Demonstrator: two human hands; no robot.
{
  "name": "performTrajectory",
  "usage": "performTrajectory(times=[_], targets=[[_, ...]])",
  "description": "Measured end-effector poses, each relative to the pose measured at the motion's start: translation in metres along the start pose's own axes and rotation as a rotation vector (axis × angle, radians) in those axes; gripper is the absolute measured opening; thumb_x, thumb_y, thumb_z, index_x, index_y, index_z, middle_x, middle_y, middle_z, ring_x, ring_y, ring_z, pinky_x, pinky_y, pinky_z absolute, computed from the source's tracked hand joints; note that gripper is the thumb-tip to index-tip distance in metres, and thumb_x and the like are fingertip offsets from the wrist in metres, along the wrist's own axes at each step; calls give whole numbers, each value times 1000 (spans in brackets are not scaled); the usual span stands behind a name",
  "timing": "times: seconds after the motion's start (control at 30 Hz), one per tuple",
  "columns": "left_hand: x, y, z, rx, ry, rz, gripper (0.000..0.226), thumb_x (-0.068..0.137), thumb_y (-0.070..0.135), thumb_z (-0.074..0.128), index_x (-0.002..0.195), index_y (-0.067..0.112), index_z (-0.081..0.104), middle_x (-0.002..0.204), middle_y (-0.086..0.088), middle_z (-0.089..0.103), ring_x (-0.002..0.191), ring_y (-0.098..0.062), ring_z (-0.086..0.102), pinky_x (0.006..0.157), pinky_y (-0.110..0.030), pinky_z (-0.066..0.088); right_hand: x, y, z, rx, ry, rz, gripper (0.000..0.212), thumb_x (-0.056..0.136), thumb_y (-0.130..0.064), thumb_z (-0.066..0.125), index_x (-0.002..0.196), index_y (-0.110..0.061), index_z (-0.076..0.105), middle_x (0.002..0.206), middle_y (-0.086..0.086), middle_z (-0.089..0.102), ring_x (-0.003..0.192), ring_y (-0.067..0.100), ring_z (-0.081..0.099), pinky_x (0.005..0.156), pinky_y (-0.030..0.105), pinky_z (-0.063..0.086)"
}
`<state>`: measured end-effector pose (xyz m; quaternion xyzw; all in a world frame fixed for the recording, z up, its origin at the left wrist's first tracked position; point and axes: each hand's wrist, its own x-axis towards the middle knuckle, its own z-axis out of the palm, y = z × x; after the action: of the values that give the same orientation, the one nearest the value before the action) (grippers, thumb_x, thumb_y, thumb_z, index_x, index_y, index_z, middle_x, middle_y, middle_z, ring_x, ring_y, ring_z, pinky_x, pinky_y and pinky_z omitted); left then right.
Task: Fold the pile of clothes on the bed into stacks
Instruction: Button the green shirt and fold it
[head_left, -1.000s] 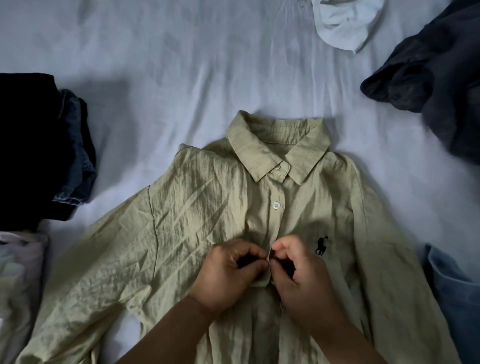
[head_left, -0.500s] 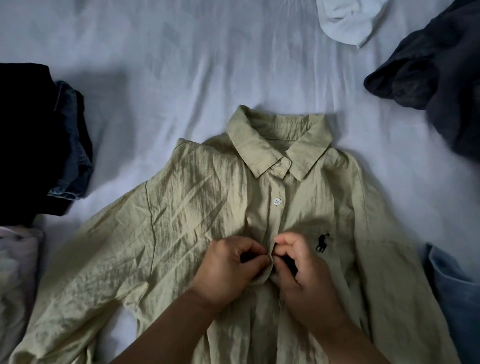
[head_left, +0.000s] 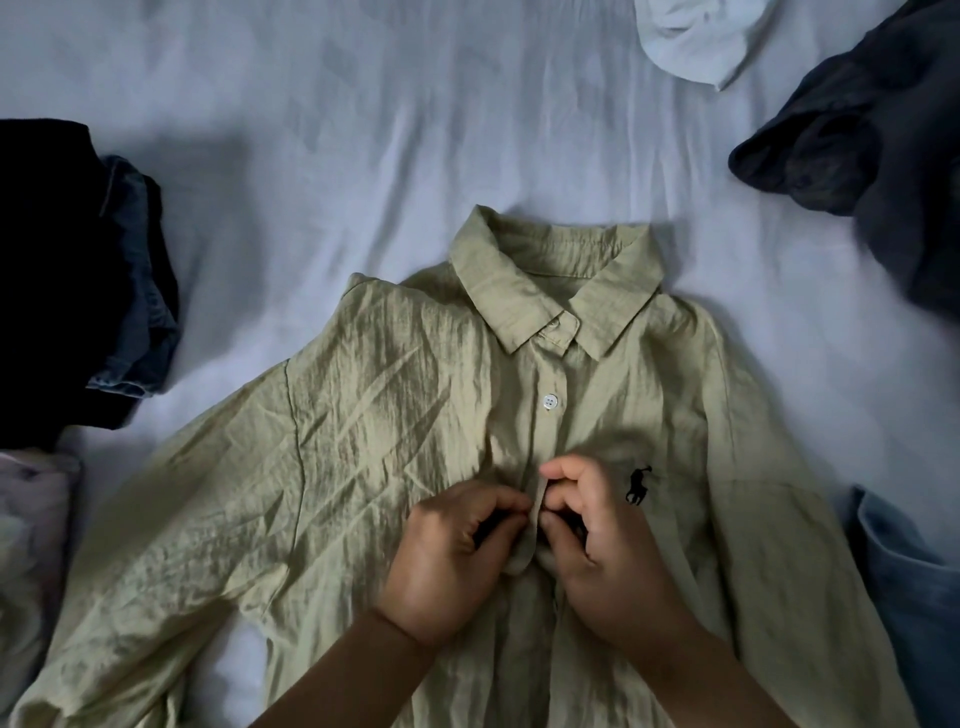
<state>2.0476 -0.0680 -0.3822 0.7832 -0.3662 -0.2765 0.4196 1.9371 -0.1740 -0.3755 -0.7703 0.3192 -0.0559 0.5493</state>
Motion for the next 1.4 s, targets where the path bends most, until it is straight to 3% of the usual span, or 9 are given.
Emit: performTrajectory(times=[0.1, 0.23, 0.33, 0.53, 0.67, 0.8, 1.07, 1.2, 1.4], targets=[[2, 2, -1, 65, 17, -51, 19, 74, 37, 62, 74, 21, 71, 69, 12, 64, 65, 3, 59, 60, -7, 43, 0, -1, -1, 9, 6, 1, 36, 82, -10, 50, 103, -38, 44, 86, -9, 57, 73, 9, 57, 65, 11, 42], [-2, 14, 3, 211, -25, -65, 23, 68, 46, 57, 78, 26, 66, 72, 12, 60, 62, -2, 57, 54, -24, 50, 1, -3, -5, 56, 17, 46, 38, 85, -3, 58, 103, -35, 45, 81, -7, 63, 72, 6, 60, 64, 11, 41], [-7, 18, 11, 314, -2, -75, 26, 67, 49, 54, 79, 27, 60, 75, 12, 58, 63, -6, 57, 50, -23, 48, 1, -5, -8, 99, 14, 79, 42, 83, 3, 62, 101, -31, 47, 77, -8, 64, 70, 5, 61, 63, 9, 41], [-7, 14, 5, 100, 172, -245, 12, 73, 37, 63, 69, 26, 65, 63, 13, 63, 59, 0, 59, 54, -12, 42, 1, -4, -12, 90, 41, 79, 37, 79, 3, 66, 99, -23, 48, 71, -3, 62, 60, 10, 56, 59, 13, 39], [-13, 16, 11, 234, 216, -134, 16, 76, 41, 56, 78, 27, 62, 67, 11, 64, 56, -4, 59, 49, -26, 46, 2, -6, -12, 82, 3, 91, 40, 81, 0, 65, 100, -31, 46, 72, -5, 62, 65, 10, 59, 61, 13, 41], [-15, 19, 17, 308, 185, -53, 13, 78, 39, 53, 80, 28, 61, 70, 12, 64, 57, -6, 59, 42, -23, 46, 1, -3, -9, 54, -22, 74, 47, 82, 3, 61, 102, -37, 45, 75, -1, 60, 68, 12, 59, 65, 24, 46], [-10, 4, 9, 321, 48, 199, 18, 85, 34, 59, 87, 22, 72, 82, 8, 67, 70, -9, 64, 58, -25, 51, -3, 3, -7, 29, -22, 31, 52, 81, 8, 56, 104, -37, 44, 89, -12, 61, 80, 4, 60, 72, 6, 40], [-2, -6, -7, 149, -138, 281, 21, 87, 26, 58, 98, 16, 73, 92, 3, 67, 83, -8, 63, 72, -19, 50, -4, 8, -6, 0, -28, 16, 53, 83, -2, 53, 109, -46, 41, 83, -8, 60, 79, 8, 61, 74, 13, 43], [12, -8, -7, 152, -195, 252, 13, 83, 26, 62, 87, 19, 72, 83, 7, 65, 75, -5, 61, 63, -24, 51, -4, 6, -9, 29, -85, 34, 40, 83, -10, 49, 109, -40, 44, 80, -4, 61, 79, 11, 60, 74, 22, 45]])
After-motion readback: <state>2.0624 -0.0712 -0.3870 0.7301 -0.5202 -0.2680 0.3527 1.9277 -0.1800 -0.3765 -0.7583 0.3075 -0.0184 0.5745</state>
